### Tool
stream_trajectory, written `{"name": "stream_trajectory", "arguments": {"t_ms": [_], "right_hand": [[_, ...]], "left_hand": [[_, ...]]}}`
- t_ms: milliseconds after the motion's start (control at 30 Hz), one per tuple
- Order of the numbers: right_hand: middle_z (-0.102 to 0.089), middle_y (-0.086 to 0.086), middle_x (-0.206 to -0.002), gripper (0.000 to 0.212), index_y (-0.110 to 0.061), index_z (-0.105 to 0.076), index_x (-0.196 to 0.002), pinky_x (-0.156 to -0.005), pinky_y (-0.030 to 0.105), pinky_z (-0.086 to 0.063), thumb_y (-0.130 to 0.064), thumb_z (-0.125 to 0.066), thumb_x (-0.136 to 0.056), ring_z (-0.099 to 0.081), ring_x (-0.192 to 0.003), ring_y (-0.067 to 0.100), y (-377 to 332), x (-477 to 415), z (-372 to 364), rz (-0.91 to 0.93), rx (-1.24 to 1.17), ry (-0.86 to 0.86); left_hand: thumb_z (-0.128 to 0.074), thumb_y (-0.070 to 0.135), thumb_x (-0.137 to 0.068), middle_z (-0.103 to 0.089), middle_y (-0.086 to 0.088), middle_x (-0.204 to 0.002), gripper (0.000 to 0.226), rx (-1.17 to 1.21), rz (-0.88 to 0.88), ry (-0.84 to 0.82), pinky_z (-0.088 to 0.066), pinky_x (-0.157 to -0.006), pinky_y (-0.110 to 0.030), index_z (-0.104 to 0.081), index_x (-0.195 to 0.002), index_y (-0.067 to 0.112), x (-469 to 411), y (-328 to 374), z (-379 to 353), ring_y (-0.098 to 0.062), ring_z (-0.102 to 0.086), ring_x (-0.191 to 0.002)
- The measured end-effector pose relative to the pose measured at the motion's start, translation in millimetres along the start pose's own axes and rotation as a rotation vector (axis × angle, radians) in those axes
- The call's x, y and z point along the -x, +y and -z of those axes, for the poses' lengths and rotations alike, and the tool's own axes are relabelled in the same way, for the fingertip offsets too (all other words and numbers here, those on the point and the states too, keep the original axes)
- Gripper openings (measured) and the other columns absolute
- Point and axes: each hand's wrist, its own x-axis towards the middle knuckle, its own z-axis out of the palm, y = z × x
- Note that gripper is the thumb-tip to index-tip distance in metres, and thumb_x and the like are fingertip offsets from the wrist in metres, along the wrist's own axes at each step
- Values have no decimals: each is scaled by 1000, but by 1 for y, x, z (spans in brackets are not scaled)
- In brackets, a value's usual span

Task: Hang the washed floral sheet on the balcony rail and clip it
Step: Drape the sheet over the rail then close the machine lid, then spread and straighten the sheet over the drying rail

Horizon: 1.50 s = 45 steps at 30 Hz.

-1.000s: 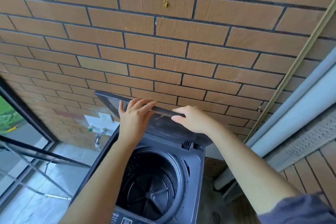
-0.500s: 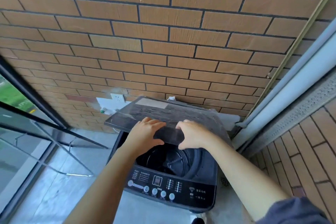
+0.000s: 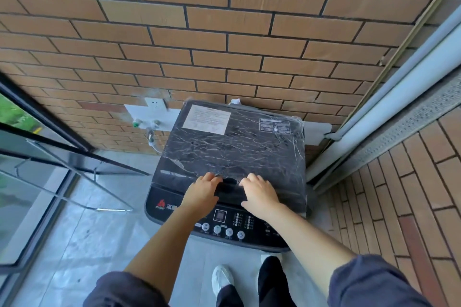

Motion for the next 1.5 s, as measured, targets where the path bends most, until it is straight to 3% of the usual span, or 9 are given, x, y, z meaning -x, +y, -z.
{"name": "stream_trajectory", "arguments": {"t_ms": [467,633,733,867,933,1033,1133,1300,1500], "right_hand": [[-43,2,-135,46,-22,-41,-135,-102,36,-34,-29,-51,-90,-39,-123,23,17,-1,-30,18,-133,18],[-44,2,-134,41,-20,-48,-131,-105,35,-34,-23,-52,-90,-40,-125,23,27,9,-24,94,-352,-19],[-46,0,-130,34,-19,-53,-124,-104,36,-35,-19,-51,-90,-42,-122,20,27,20,-21,148,-458,-31],[-49,-7,-113,26,-18,-58,-115,-86,22,-35,-14,-50,-90,-48,-106,10,18,39,-19,233,-550,-59],[-51,-5,-107,23,-14,-61,-110,-86,21,-40,-9,-51,-90,-51,-98,12,7,50,-21,257,-621,-80],[-59,3,-109,20,-11,-64,-105,-95,32,-45,-8,-53,-89,-56,-103,17,-20,70,-28,326,-640,-135],[-61,6,-111,21,-9,-64,-105,-94,26,-42,-6,-52,-89,-56,-104,18,-56,94,-36,437,-596,-205],[-63,6,-111,25,-11,-65,-106,-80,16,-37,-4,-51,-87,-57,-97,15,-129,149,-58,571,-573,-269],[-60,-2,-103,23,-13,-64,-104,-69,12,-35,-5,-49,-88,-54,-90,10,-212,258,-94,663,-650,-326]], "left_hand": [[-49,21,-92,-15,3,-154,61,241,224,13,-38,-104,-42,-22,-147,20,11,28,-33,-30,-35,-129],[-51,20,-92,-25,-3,-150,54,543,419,166,-40,-99,-28,-31,-143,17,44,66,-46,-20,-47,-123],[-50,17,-93,-40,-2,-136,44,674,522,298,-36,-89,-20,-42,-135,15,72,90,-54,-14,-51,-110],[-52,13,-91,-54,1,-116,29,843,664,483,-36,-78,-18,-55,-120,15,114,108,-61,-12,-56,-93],[-51,12,-92,-59,4,-109,25,882,720,539,-38,-76,-18,-58,-115,14,136,111,-62,-11,-55,-88],[-52,14,-92,-65,7,-100,18,949,818,632,-46,-79,-24,-62,-107,18,177,112,-64,-11,-58,-87],[-55,15,-90,-68,5,-95,14,976,893,740,-46,-78,-22,-63,-99,22,226,107,-70,-11,-62,-88],[-56,14,-89,-69,5,-93,13,998,1006,906,-44,-70,-14,-64,-98,20,323,102,-90,-12,-64,-86],[-56,13,-89,-69,5,-91,16,983,1078,1029,-47,-75,-23,-61,-90,27,460,105,-128,-13,-65,-85]]}}
